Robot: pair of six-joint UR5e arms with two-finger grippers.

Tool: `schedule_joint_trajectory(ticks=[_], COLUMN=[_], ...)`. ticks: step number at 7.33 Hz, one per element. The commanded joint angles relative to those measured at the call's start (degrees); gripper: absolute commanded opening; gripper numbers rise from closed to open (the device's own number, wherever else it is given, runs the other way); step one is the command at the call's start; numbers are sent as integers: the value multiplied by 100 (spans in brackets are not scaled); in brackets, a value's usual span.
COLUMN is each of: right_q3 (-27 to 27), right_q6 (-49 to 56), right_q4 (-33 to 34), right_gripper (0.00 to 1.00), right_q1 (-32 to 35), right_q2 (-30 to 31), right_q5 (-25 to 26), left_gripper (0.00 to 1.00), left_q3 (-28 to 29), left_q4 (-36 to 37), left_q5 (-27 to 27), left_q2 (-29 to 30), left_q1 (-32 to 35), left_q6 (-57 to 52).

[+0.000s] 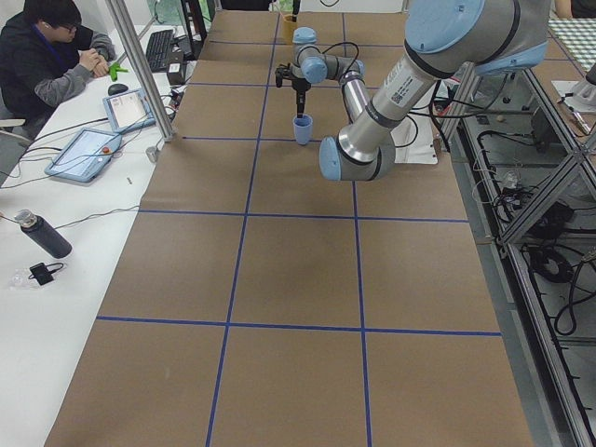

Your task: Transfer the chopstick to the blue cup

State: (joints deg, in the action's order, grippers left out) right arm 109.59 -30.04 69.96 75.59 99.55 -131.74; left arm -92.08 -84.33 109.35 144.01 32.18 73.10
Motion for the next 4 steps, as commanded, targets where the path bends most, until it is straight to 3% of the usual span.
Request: schedule_joint_trajectory(ticks=[1,2,4], right_q3=[1,1,9], right_q6=[-2,7,85], right_q4=[0,0,9], right_gripper=[100,100,100], right_q1=[0,9,35], right_q2=[-5,-5,3], right_q5=[0,8,0], left_gripper=[98,98,98], left_q3=[-938,-1091,-770], left_q4=[5,5,13], left_q5=[761,929,1647], left_q2=[-912,-1484,-2181], left_q1=[1057,1672,3085], left_q6=[-974,-1983,-4371])
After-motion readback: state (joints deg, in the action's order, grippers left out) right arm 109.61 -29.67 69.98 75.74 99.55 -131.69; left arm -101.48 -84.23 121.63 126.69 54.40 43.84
